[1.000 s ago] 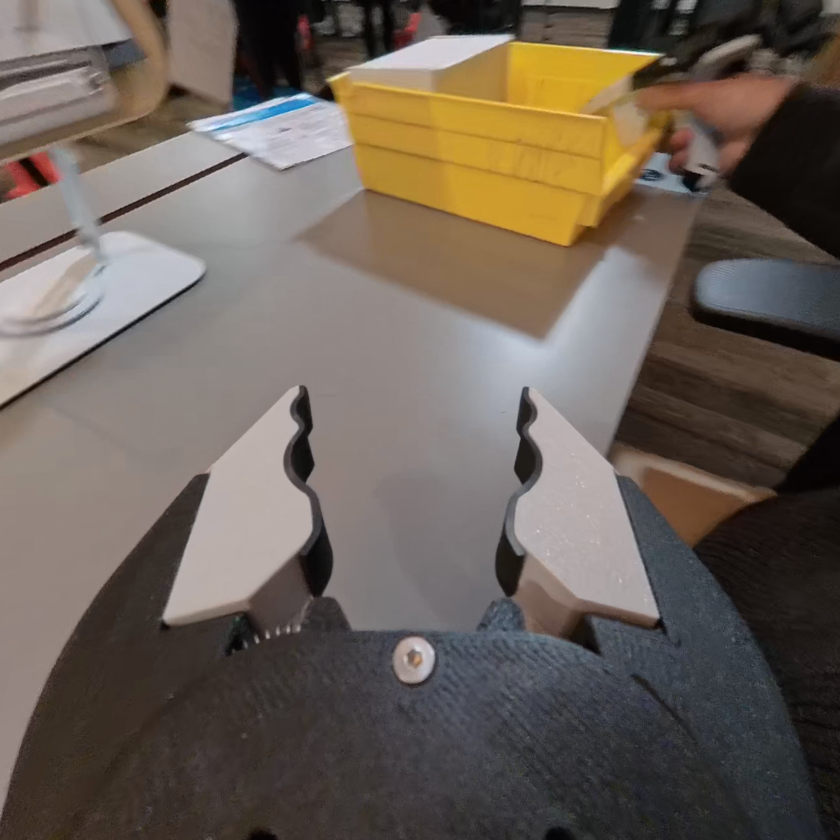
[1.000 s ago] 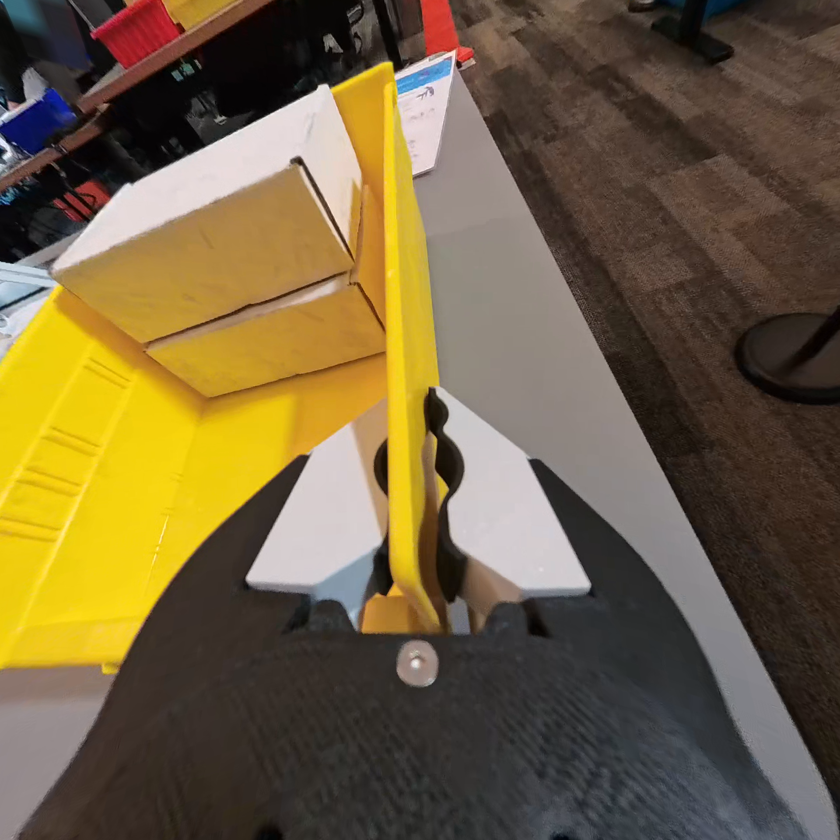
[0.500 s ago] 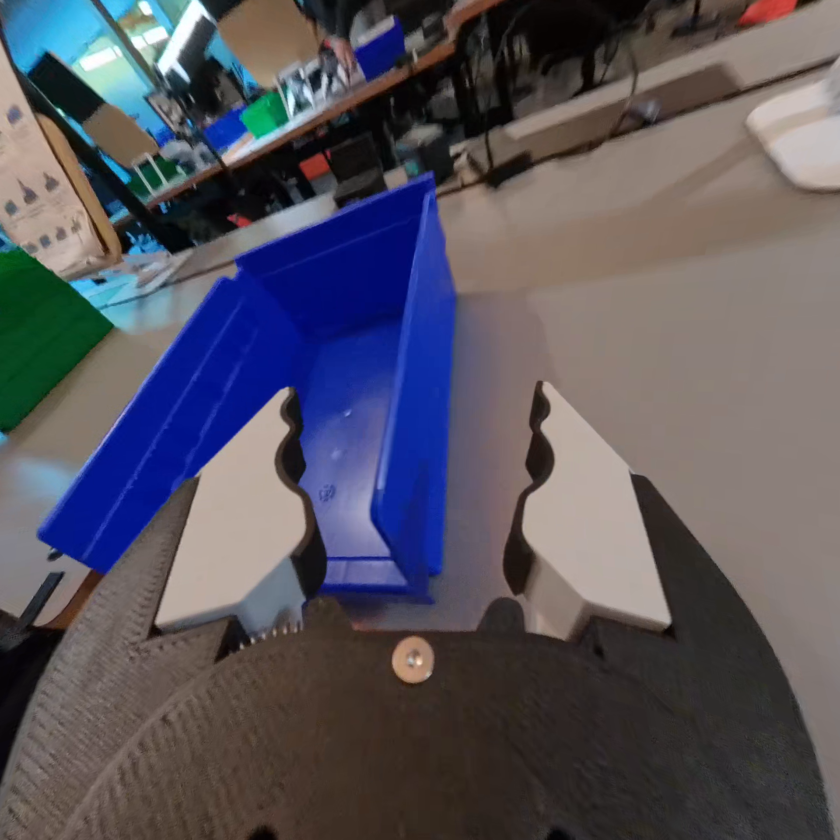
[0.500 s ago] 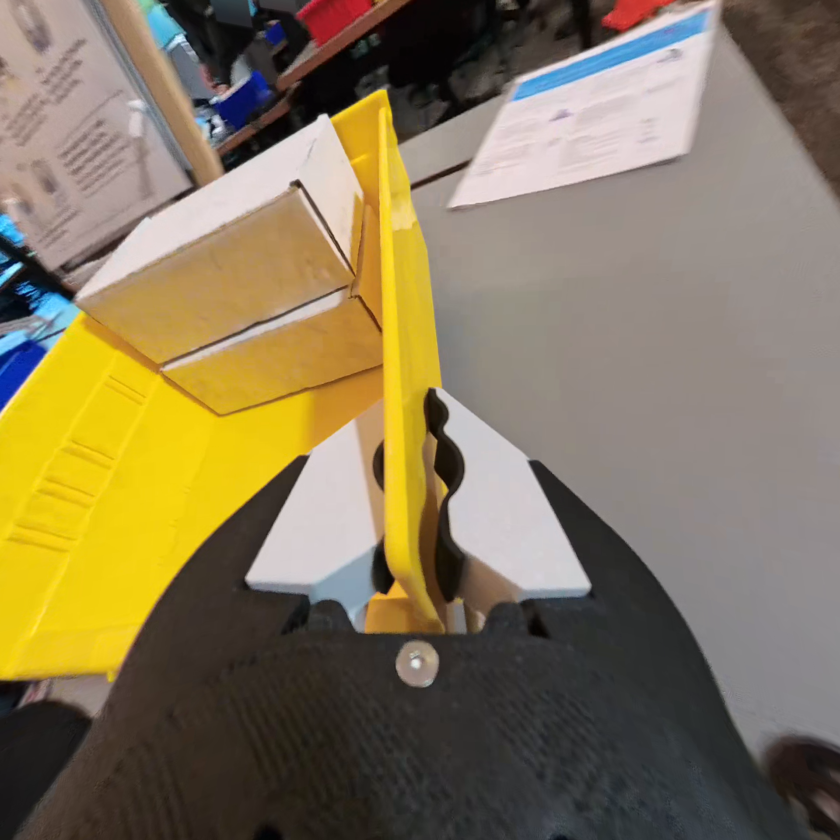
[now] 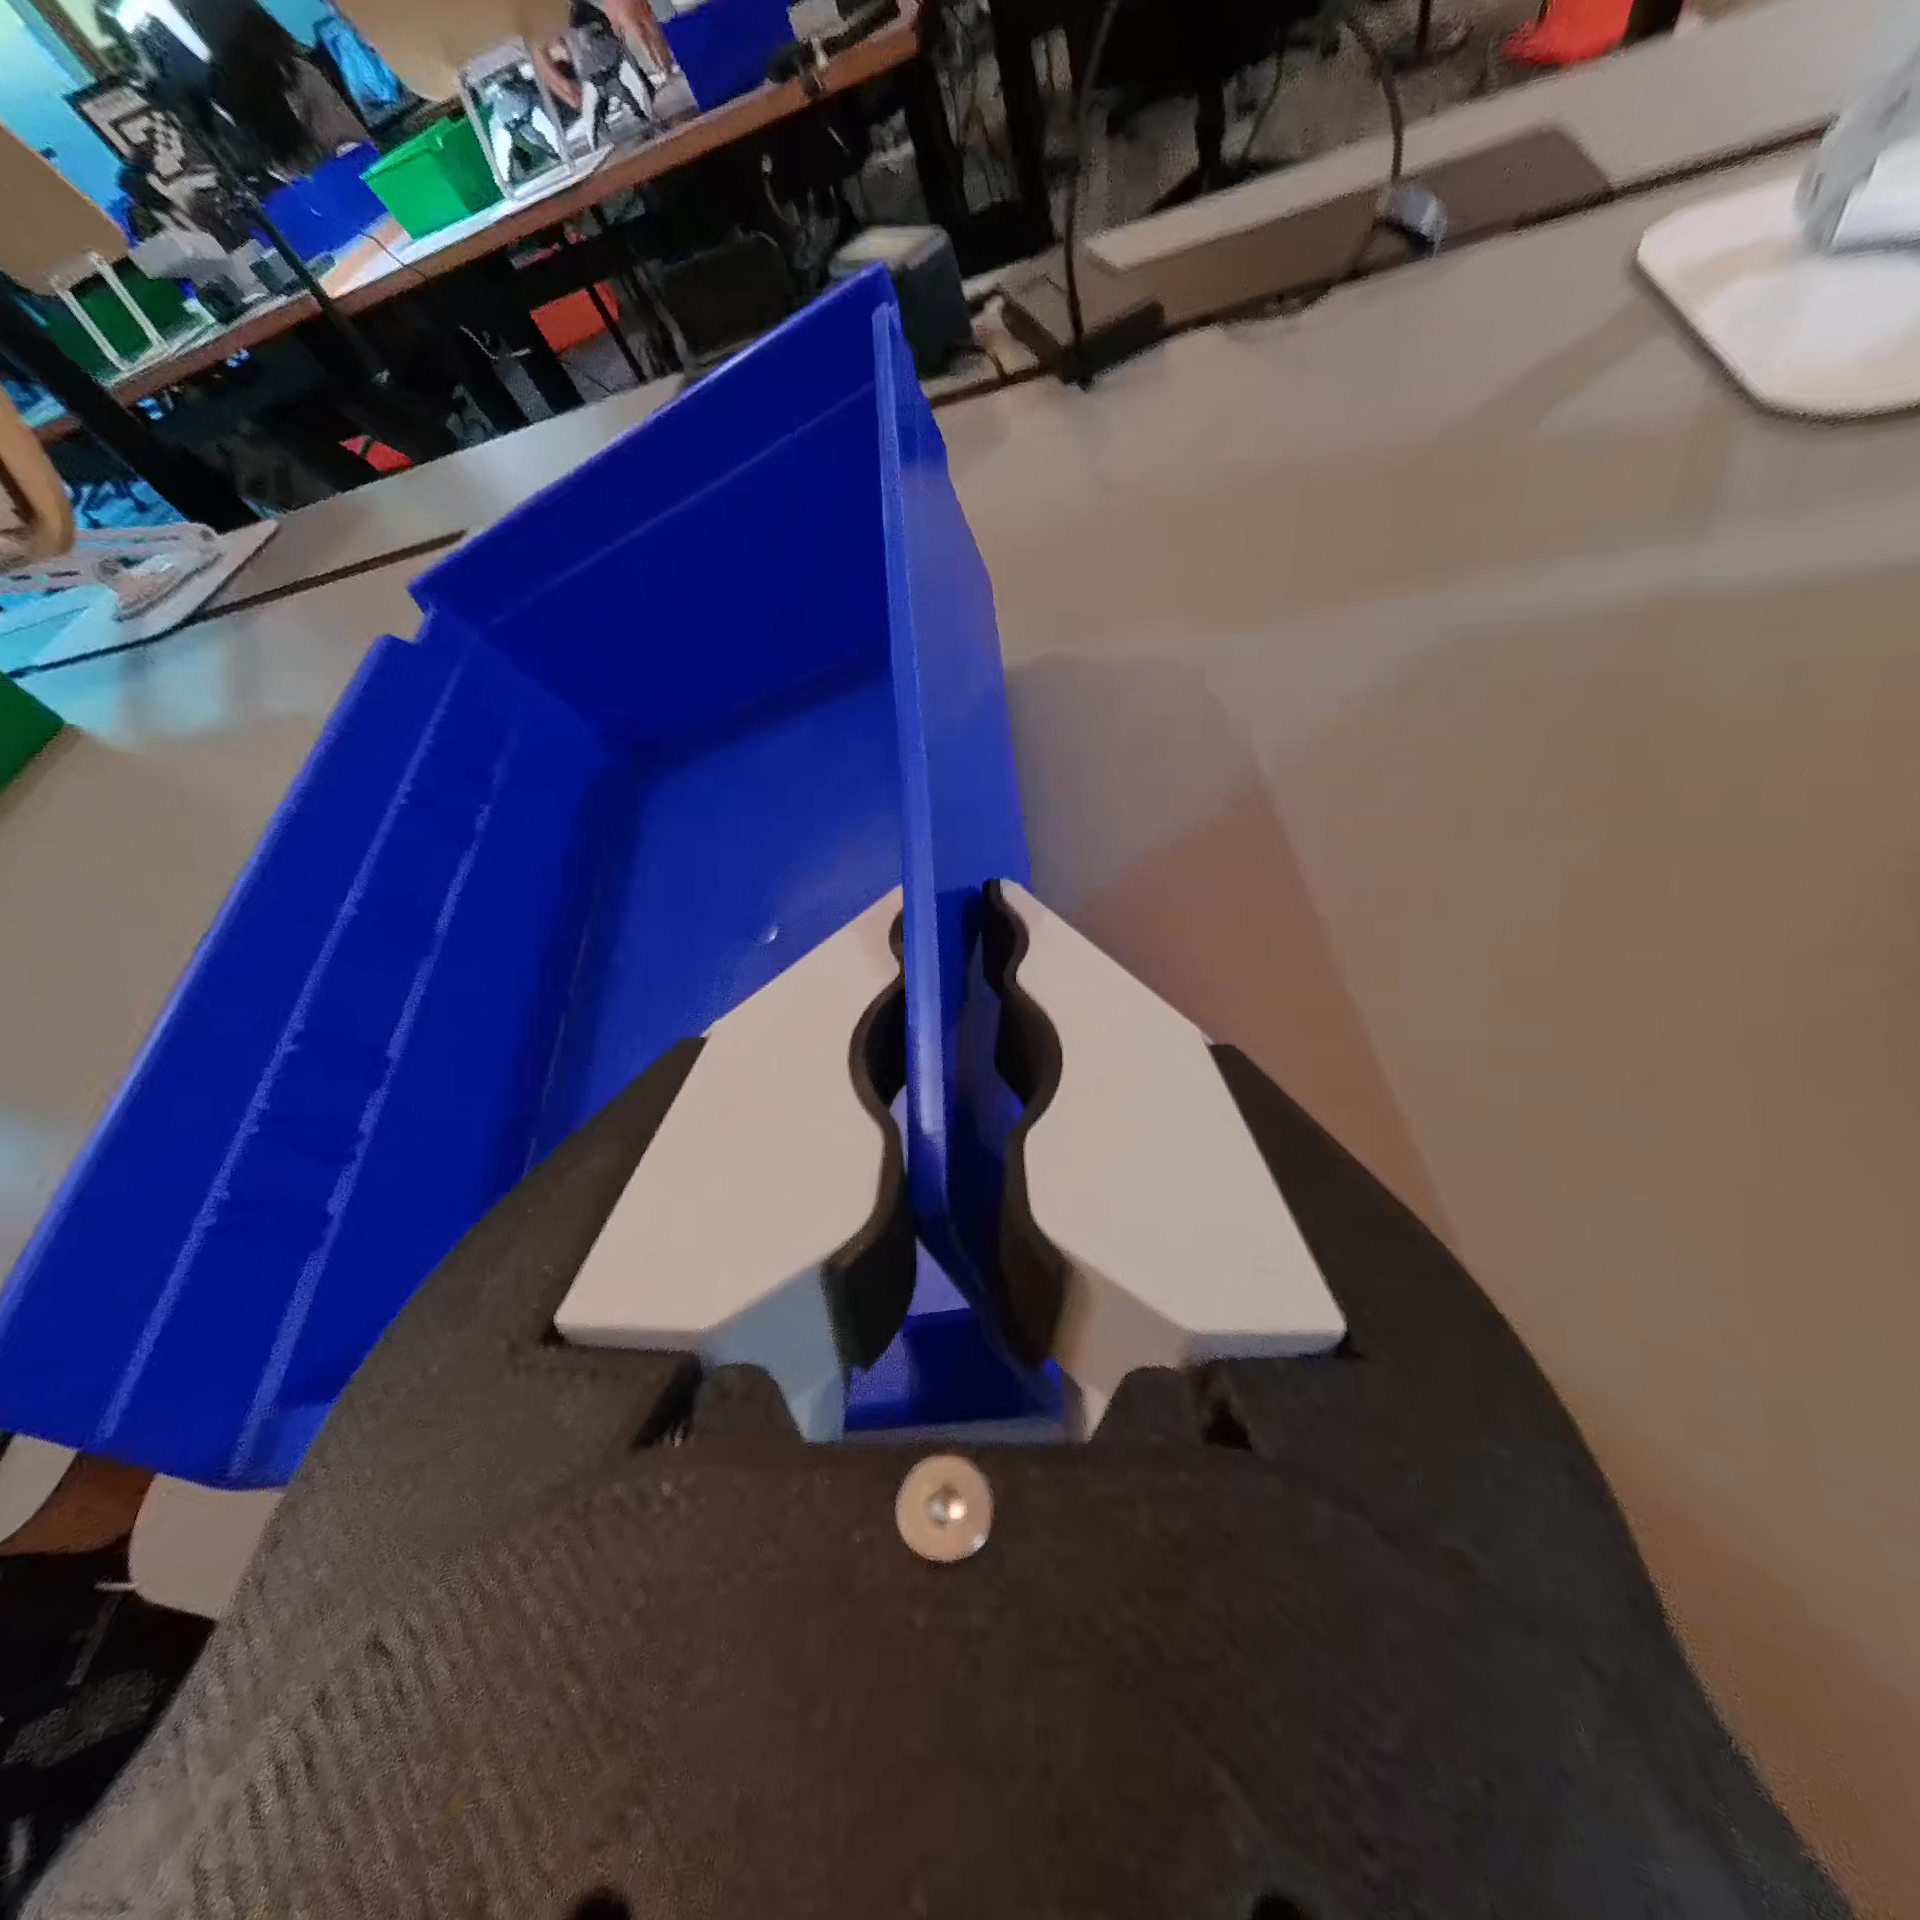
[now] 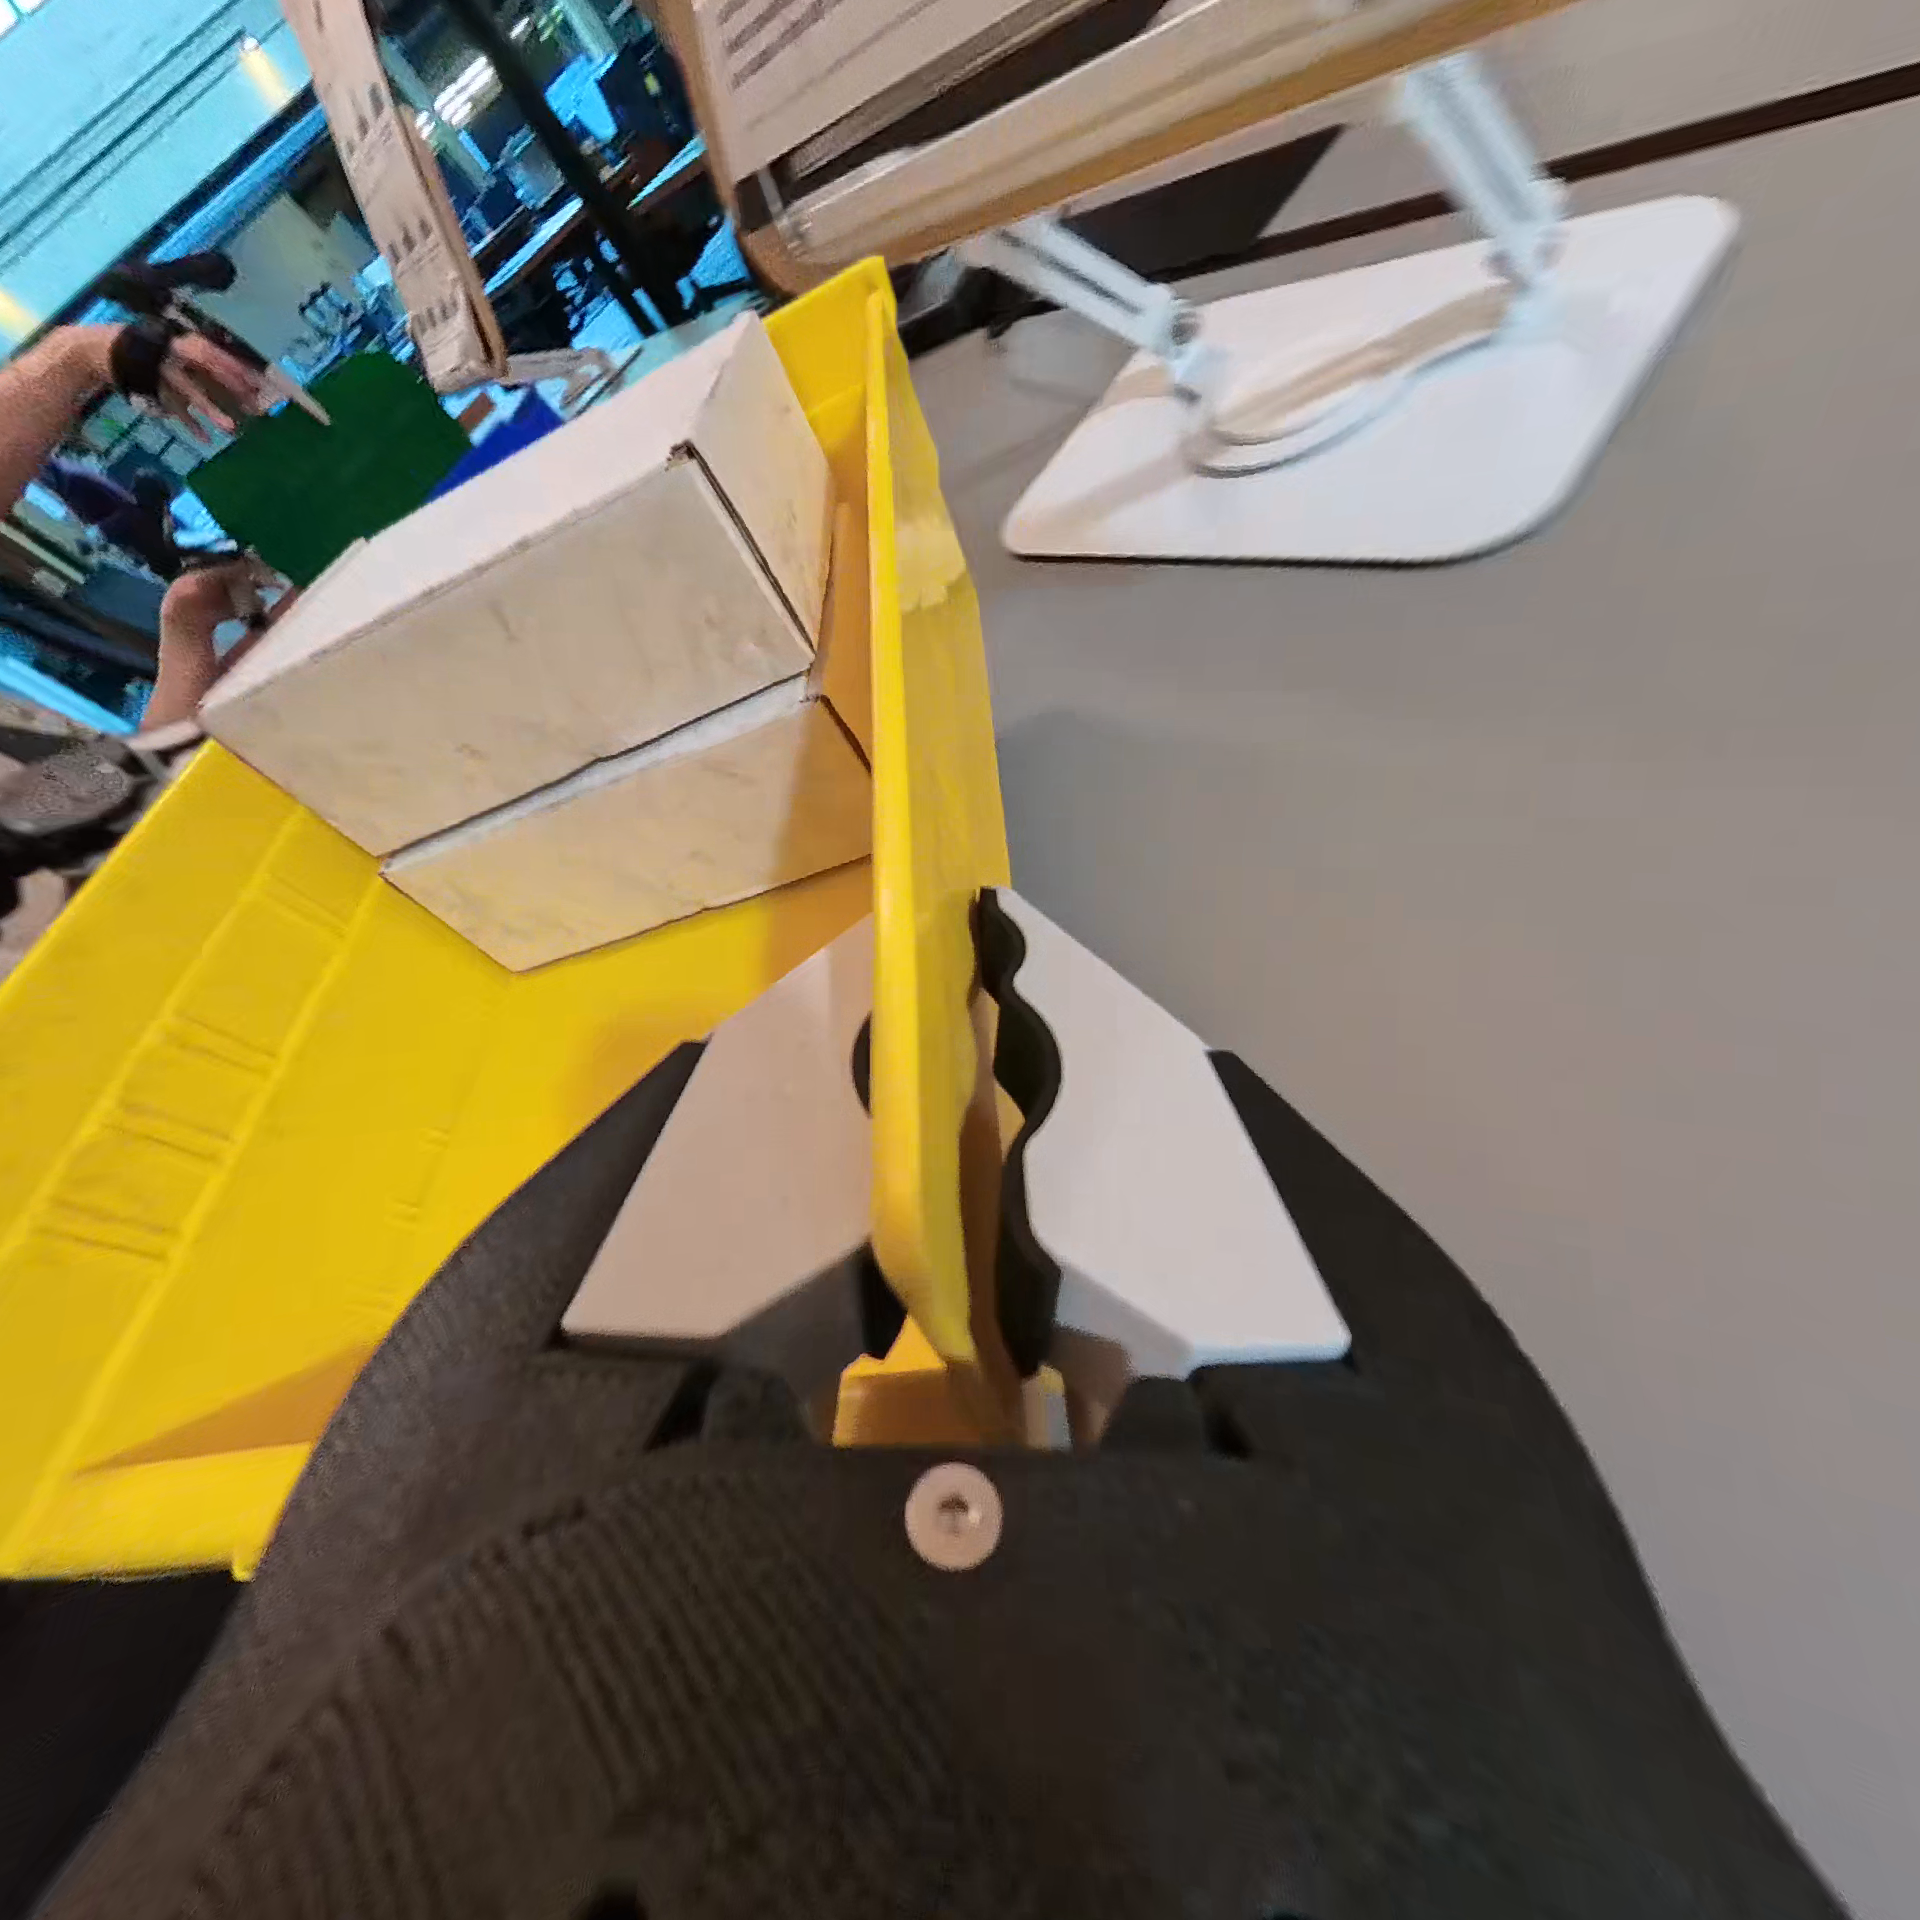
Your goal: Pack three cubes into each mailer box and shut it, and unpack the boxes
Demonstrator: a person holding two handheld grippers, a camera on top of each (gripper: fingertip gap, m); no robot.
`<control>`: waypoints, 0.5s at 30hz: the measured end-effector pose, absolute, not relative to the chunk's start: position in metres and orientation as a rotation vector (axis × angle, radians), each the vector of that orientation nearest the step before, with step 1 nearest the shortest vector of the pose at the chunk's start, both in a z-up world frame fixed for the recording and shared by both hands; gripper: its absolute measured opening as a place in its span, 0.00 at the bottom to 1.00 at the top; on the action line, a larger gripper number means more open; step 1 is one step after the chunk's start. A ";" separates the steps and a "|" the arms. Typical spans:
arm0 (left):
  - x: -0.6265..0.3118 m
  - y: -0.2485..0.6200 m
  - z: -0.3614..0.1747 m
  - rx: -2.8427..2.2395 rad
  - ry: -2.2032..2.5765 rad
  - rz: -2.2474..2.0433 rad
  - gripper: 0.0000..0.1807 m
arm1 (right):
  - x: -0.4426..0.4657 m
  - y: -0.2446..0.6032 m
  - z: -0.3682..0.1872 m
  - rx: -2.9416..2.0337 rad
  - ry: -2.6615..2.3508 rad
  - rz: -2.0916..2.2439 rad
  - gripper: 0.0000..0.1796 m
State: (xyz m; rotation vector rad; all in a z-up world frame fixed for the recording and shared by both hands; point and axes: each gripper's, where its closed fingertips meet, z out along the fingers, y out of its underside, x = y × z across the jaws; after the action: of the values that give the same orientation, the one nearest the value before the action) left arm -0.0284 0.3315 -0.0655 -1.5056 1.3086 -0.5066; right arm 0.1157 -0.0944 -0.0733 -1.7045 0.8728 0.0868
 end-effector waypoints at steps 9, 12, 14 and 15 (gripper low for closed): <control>-0.089 0.366 0.004 -1.400 1.209 -0.340 0.01 | 0.106 0.094 -0.076 -1.830 0.648 0.082 0.03; -0.110 0.373 0.033 -1.390 1.129 -0.358 0.01 | 0.100 0.152 -0.082 -1.817 0.655 0.071 0.03; -0.121 0.375 0.046 -1.375 1.090 -0.363 0.02 | 0.095 0.185 -0.086 -1.810 0.676 0.018 0.04; -0.125 0.376 0.050 -1.364 1.081 -0.360 0.02 | 0.090 0.200 -0.089 -1.803 0.693 -0.018 0.04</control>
State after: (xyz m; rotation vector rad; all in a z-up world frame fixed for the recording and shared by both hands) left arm -0.1247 0.3760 0.0501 -1.3645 1.0811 -0.3603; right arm 0.0903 0.2002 -0.0889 -1.8026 0.6929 -0.0179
